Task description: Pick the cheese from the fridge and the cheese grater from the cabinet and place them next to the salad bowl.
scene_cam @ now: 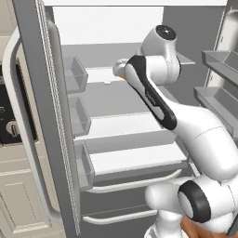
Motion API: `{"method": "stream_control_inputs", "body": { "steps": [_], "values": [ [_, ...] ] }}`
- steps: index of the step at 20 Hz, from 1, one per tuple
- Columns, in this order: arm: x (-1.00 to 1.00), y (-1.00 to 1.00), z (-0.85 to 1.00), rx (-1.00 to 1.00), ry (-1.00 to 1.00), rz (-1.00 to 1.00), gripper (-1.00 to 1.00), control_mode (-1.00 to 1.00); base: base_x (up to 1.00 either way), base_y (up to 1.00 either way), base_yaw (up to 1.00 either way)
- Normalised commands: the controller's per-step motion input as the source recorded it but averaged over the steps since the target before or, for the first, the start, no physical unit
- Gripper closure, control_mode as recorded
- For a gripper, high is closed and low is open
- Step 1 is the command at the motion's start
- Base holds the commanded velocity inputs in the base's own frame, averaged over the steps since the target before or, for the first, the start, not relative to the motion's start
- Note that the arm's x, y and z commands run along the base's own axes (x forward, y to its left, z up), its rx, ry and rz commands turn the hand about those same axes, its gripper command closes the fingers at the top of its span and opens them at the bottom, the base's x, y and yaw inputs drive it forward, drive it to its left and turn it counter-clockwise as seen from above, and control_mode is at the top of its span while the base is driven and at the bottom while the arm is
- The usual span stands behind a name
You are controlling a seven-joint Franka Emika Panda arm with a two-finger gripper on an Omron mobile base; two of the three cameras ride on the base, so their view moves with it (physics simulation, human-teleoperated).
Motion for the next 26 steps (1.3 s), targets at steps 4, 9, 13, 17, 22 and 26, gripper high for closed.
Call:
{"method": "stream_control_inputs", "body": {
  "steps": [4, 9, 13, 17, 22, 26],
  "values": [
    [-0.55, -0.09, -0.01, 0.0, 0.04, 0.0, 1.0, -1.0, 0.0, 0.0, 0.0],
    [-0.47, -0.01, -0.12, 0.0, 0.11, 0.0, 1.0, -1.0, 0.0, 0.0, 0.0],
    [-0.52, -0.02, -0.18, 0.0, 0.1, 0.0, 1.0, -1.0, 0.0, 0.0, 0.0],
    [-0.48, -0.02, -0.27, 0.0, 0.08, 0.0, 1.0, -1.0, 0.0, 0.0, 0.0],
    [-0.43, -0.03, -0.29, 0.0, 0.0, 0.0, 1.0, -1.0, 0.0, 0.0, 0.0],
    [-0.27, 0.0, -0.33, -0.03, 0.06, 0.0, 1.0, -1.0, 0.0, 0.0, 0.0]
  ]
}}
